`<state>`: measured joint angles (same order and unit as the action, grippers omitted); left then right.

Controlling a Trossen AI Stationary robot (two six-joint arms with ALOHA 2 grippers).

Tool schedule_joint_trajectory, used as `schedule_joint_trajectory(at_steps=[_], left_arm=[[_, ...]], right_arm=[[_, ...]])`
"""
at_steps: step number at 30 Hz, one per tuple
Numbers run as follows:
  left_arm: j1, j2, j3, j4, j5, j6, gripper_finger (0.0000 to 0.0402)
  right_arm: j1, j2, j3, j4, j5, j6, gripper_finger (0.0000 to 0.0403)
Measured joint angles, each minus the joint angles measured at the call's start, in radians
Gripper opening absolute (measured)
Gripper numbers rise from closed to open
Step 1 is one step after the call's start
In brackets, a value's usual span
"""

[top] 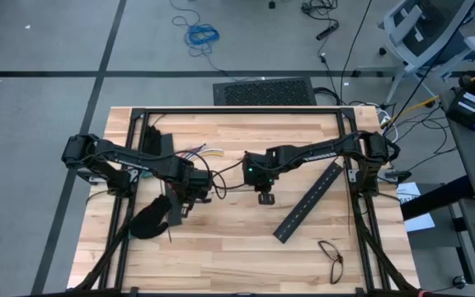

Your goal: Ziptie cables

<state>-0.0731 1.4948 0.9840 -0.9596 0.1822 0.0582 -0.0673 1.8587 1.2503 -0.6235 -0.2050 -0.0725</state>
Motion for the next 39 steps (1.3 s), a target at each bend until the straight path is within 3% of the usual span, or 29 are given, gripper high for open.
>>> schedule_joint_trajectory(at_steps=[8,31,39], left_arm=[[0.007,0.0,-0.017,-0.055,-0.08,0.008,0.0004],[0.01,-0.01,-0.009,0.053,-0.061,0.083,0.0004],[0.013,0.051,-0.009,0.063,-0.063,0.107,0.0004]], right_arm=[[0.002,0.0,0.0,-0.047,0.024,-0.024,0.0],[0.002,0.061,-0.001,-0.018,0.016,-0.042,0.0],[0.002,0.061,-0.001,0.009,0.014,-0.015,0.0]])
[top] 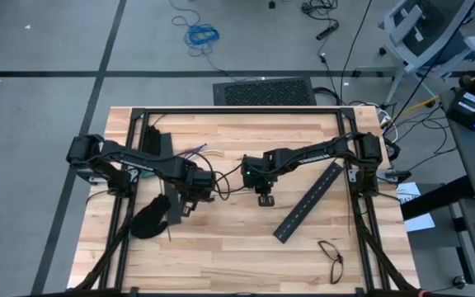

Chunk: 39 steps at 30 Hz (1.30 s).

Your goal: Ziptie cables

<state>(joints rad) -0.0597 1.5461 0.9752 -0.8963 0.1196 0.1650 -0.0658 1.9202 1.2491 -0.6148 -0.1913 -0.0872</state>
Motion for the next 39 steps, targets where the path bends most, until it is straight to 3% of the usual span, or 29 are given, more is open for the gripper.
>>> schedule_joint_trajectory(at_steps=[31,39], left_arm=[[0.002,0.18,0.003,0.029,-0.011,-0.056,0.0004],[0.019,0.183,0.002,0.037,0.007,-0.108,0.0004]], right_arm=[[0.016,-0.05,0.0,-0.017,-0.08,-0.003,0.0],[0.031,-0.068,0.0,0.022,-0.203,0.047,0.0]])
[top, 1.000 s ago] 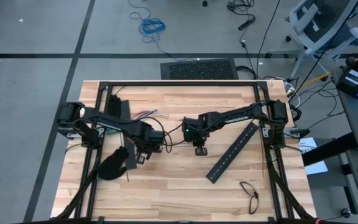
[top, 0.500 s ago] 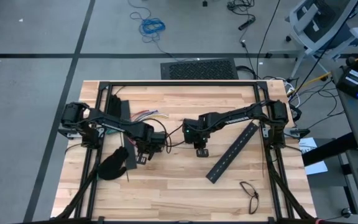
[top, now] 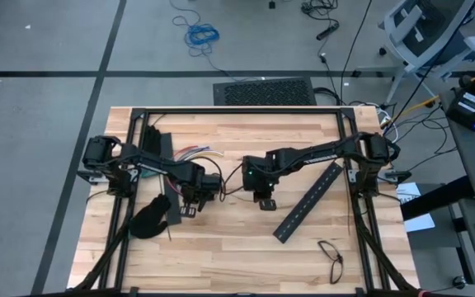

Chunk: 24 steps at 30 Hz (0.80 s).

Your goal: Ziptie cables

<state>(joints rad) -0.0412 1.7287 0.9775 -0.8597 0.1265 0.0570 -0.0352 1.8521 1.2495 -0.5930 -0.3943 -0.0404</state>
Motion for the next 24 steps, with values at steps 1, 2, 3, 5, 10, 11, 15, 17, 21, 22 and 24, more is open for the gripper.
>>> schedule_joint_trajectory(at_steps=[1,2,3,5,10,11,15,17,21,22,24], left_arm=[[0.004,0.0,0.0,0.0,0.002,-0.001,0.0004],[0.008,0.001,0.0,0.0,0.004,-0.004,0.0004],[0.012,0.001,0.0,0.001,0.006,-0.017,0.0004],[0.02,0.001,0.0,0.001,0.016,-0.025,0.0004],[0.029,0.002,0.0,0.003,0.039,-0.021,0.0004],[0.029,0.002,-0.001,0.003,0.041,-0.019,0.0004],[0.029,-0.002,0.0,-0.001,0.043,-0.026,0.0004],[0.028,-0.011,0.001,-0.011,0.043,-0.025,0.0004],[0.028,-0.063,-0.003,-0.014,0.042,0.034,0.0004],[0.028,-0.079,-0.003,-0.018,0.042,0.054,0.0004],[0.028,-0.101,-0.003,-0.029,0.035,0.074,0.0004]], right_arm=[[0.009,-0.002,0.0,0.0,-0.008,-0.003,0.0],[0.017,-0.005,0.0,0.001,-0.012,-0.007,0.0],[0.026,-0.007,0.001,0.007,-0.023,-0.01,0.0],[0.044,-0.007,0.011,0.012,-0.026,-0.015,0.0],[0.074,-0.007,0.062,0.032,0.06,-0.095,0.0],[0.077,-0.007,0.069,0.031,0.078,-0.099,0.0],[0.077,-0.007,0.072,-0.008,0.08,-0.065,0.0],[0.078,-0.007,0.072,-0.053,0.079,-0.063,0.0],[0.084,-0.007,0.063,-0.123,0.094,-0.108,0.0],[0.084,-0.007,0.051,-0.125,0.104,-0.109,0.0],[0.083,-0.007,0.018,-0.136,0.108,-0.104,0.0]])
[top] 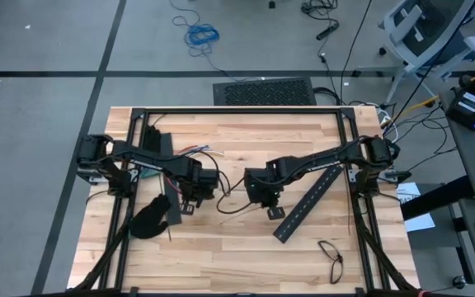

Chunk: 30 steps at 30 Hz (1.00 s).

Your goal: Ziptie cables

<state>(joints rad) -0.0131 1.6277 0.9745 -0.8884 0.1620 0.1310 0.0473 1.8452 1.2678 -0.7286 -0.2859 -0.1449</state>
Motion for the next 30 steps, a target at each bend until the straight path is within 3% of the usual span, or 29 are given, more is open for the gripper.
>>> schedule_joint_trajectory(at_steps=[8,18,30], left_arm=[[-0.022,-0.006,0.0,-0.013,0.018,0.008,0.0004],[-0.054,-0.011,0.049,0.007,0.05,-0.019,0.0004],[-0.053,-0.022,0.05,-0.009,-0.004,0.033,0.0004]], right_arm=[[-0.001,0.001,-0.104,0.092,0.025,0.079,0.0],[-0.027,0.05,-0.11,0.16,0.078,0.133,0.0],[-0.049,0.052,-0.109,0.158,0.079,0.13,0.0]])
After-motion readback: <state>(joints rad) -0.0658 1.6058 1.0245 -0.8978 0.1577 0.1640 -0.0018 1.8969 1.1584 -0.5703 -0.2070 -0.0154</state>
